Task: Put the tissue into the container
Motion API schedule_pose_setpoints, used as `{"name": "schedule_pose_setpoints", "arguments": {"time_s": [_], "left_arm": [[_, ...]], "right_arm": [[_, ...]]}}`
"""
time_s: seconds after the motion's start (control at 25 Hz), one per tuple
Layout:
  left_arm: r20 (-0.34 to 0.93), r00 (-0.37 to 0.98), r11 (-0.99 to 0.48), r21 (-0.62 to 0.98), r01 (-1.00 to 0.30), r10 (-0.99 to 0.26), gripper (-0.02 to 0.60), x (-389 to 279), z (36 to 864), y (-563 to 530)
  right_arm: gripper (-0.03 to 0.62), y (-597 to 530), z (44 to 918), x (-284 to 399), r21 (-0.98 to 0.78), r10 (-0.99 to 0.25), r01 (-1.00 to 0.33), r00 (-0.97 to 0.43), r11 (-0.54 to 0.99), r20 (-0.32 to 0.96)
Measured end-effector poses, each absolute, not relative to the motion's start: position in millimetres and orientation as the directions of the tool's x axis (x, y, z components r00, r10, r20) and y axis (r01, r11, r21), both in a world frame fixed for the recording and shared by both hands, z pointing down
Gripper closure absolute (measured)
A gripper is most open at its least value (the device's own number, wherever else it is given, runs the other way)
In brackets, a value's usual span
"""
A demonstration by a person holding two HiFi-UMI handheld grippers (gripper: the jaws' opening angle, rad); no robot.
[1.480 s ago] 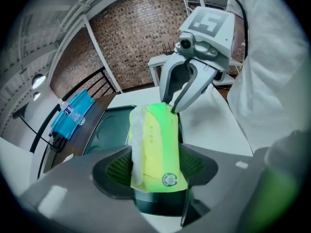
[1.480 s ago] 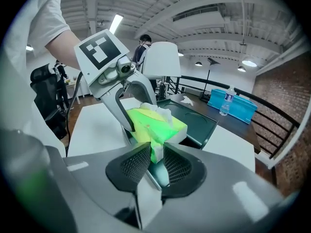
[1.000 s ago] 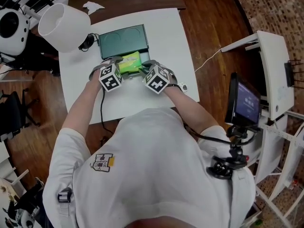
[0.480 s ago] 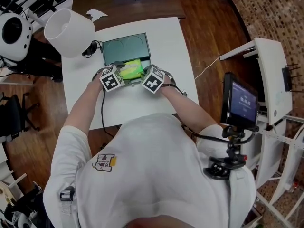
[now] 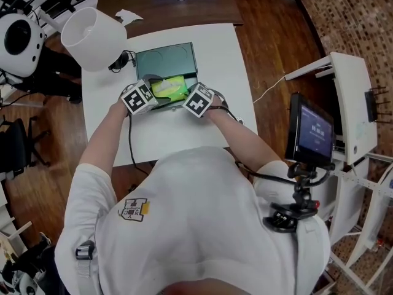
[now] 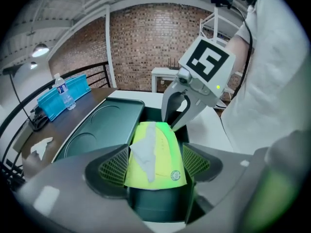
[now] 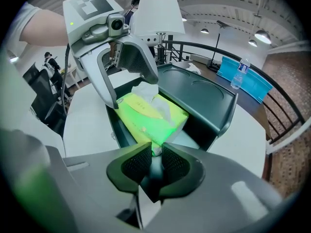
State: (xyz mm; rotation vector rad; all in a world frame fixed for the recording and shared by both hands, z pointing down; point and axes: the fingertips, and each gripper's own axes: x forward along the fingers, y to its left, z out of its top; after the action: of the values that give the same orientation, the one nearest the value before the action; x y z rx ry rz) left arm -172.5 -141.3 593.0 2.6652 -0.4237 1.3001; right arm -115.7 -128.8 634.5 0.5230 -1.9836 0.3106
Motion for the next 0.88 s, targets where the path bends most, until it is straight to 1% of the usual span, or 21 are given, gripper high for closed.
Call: {"name": "schedule_pose_setpoints", "arguments": {"time_s": [0.2,0.28,0.4,0.52,0.64,0.72,0.8,0.88], "left_arm": [[0.759,0.605,-0.934,-0.008,-0.358,-0.239,0.230,-182,582,-144],[0.739,0.616,-0.921,-0.017,-0.389,-0.274,0.230,-186,577,-142],[0.690,0.639,-0.889,-0.012,-0.458,-0.339,0.232,-195,570,-136],[0.617,0.668,-0.838,0.024,-0.545,-0.417,0.232,-207,565,-127],[0.534,0.674,-0.772,0.058,-0.632,-0.511,0.233,-214,550,-110],[0.481,0.672,-0.732,0.087,-0.676,-0.563,0.247,-216,540,-96],[0.438,0.668,-0.695,0.124,-0.708,-0.602,0.264,-216,535,-84],[0.409,0.664,-0.664,0.168,-0.729,-0.626,0.281,-214,535,-70]], "right_arm": [[0.530,-130,634,-116,0.000,-0.226,-0.490,-0.401,0.871,0.888],[0.517,-131,632,-115,0.002,-0.238,-0.496,-0.413,0.868,0.879],[0.486,-130,628,-110,-0.007,-0.255,-0.511,-0.442,0.860,0.860],[0.479,-129,620,-107,-0.014,-0.284,-0.524,-0.484,0.852,0.828],[0.479,-123,602,-105,-0.038,-0.342,-0.546,-0.575,0.837,0.743],[0.488,-116,584,-101,-0.050,-0.392,-0.562,-0.634,0.826,0.666],[0.498,-108,571,-95,-0.047,-0.430,-0.570,-0.669,0.820,0.606],[0.507,-96,567,-89,-0.044,-0.449,-0.573,-0.686,0.819,0.572]]}}
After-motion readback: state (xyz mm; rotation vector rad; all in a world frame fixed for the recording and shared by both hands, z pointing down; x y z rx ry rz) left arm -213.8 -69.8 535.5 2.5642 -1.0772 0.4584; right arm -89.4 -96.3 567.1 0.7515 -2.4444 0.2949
